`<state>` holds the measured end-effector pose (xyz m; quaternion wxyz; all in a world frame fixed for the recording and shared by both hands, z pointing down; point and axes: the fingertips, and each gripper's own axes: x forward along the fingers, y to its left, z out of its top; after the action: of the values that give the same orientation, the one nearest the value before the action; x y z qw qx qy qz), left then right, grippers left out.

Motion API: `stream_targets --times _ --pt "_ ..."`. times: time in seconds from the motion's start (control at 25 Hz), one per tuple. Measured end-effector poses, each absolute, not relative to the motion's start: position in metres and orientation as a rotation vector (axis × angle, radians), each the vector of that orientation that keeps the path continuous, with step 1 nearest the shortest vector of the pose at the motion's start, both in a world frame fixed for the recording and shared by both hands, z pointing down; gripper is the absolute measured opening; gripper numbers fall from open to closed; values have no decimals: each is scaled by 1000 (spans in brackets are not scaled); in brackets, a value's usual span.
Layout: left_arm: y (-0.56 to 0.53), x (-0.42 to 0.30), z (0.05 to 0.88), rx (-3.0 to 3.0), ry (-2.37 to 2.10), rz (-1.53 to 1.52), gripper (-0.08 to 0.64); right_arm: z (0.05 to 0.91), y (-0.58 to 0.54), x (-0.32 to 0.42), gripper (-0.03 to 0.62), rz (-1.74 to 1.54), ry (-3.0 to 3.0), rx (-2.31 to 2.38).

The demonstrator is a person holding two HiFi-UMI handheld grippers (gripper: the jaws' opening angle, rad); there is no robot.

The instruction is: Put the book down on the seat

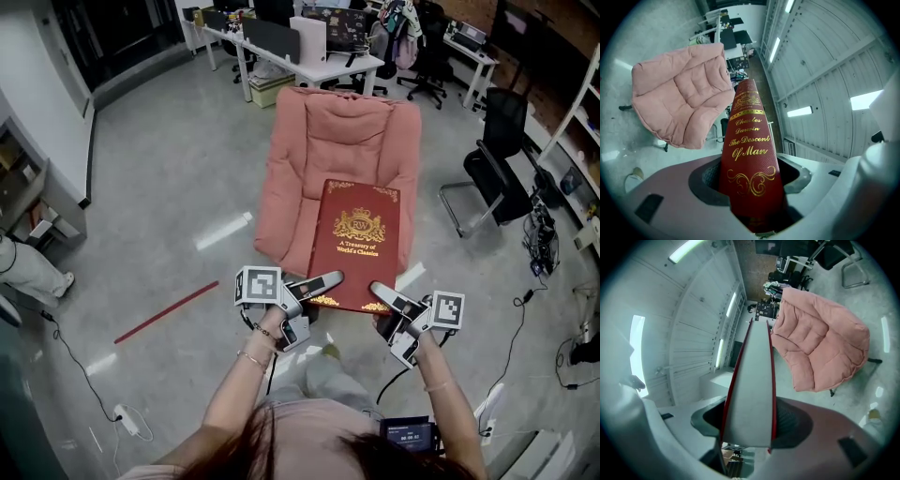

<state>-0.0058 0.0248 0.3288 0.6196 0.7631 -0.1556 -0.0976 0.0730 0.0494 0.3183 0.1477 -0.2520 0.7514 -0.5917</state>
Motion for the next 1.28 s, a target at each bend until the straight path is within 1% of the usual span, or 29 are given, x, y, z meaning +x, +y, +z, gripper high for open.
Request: stream_targets --times 0.4,0.8,1.28 --pt "-19 20 340 1730 -409 -270 272 334 -1 100 270 -1734 2184 -658" --pt "-48 18 355 1716 -482 -275 272 348 -32 100 270 -1788 2179 -597" --pt "-99 15 382 1675 -464 -248 272 374 -83 96 270 -1839 2137 -636"
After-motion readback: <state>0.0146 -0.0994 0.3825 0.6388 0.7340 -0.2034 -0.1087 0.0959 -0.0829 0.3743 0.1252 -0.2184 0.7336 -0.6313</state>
